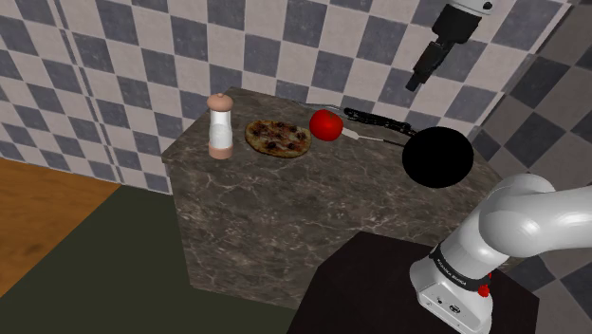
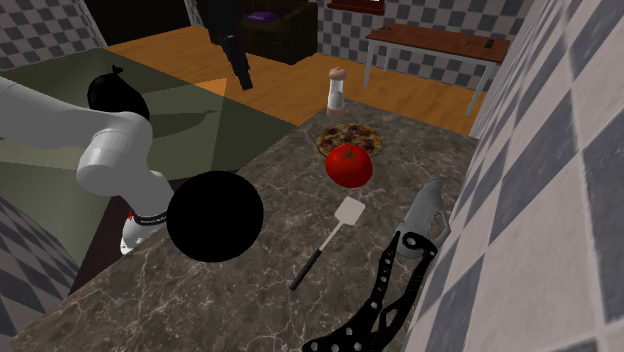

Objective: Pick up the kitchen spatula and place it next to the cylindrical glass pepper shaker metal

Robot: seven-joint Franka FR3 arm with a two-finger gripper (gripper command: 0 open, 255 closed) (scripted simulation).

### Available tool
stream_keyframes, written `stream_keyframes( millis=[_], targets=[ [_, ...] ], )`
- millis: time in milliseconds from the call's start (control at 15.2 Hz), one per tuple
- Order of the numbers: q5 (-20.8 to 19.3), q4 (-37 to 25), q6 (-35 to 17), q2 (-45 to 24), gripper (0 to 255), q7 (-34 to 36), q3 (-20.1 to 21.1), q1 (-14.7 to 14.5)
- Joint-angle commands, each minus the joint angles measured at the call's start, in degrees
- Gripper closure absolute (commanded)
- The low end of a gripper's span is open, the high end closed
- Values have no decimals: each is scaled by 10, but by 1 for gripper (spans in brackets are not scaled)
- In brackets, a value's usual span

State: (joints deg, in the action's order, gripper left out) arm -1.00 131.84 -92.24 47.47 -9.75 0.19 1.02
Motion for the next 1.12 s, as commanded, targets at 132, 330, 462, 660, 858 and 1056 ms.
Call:
stream_keyframes(
  millis=[132,330,462,660,858,1056],
  targets=[
    [-14,18,-21,-10,0,-37,-24,-1],
    [-35,39,-54,-32,0,-93,-59,-1],
    [-49,49,-77,-51,0,-130,-82,-1],
    [-67,57,-113,-87,0,-185,-118,-1],
    [-82,58,-150,-131,0,-240,-152,-3],
    [-92,51,-187,-182,0,-295,-187,-7]
  ],
)
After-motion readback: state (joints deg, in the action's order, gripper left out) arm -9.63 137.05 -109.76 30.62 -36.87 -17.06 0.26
